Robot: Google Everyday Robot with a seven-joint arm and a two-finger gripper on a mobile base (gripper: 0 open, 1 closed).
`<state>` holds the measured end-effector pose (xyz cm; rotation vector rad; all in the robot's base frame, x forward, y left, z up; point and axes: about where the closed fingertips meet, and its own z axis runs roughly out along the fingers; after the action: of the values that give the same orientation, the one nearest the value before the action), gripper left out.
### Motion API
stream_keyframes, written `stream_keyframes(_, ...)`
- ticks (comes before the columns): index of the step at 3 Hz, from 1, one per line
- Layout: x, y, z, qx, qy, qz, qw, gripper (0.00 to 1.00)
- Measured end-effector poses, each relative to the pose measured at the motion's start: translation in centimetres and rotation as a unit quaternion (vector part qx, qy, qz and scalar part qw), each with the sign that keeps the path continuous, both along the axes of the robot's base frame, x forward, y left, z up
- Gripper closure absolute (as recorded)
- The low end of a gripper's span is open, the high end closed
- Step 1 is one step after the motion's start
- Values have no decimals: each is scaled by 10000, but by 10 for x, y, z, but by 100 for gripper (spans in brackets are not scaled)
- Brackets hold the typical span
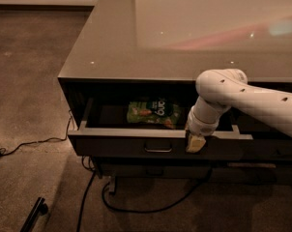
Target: Open top drawer
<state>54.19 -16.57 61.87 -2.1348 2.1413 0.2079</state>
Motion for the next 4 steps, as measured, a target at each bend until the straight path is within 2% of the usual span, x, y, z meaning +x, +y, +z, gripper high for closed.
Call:
stream_keyframes(1,0,0,0,0,0,0,10000,5)
stream_keyframes(2,0,0,0,0,0,0,10000,0)
stream_keyframes(3,-2,-1,0,86,-45,-8,10000,0)
stream_keyframes(4,-17,-3,8,121,-164,-18,9998,0)
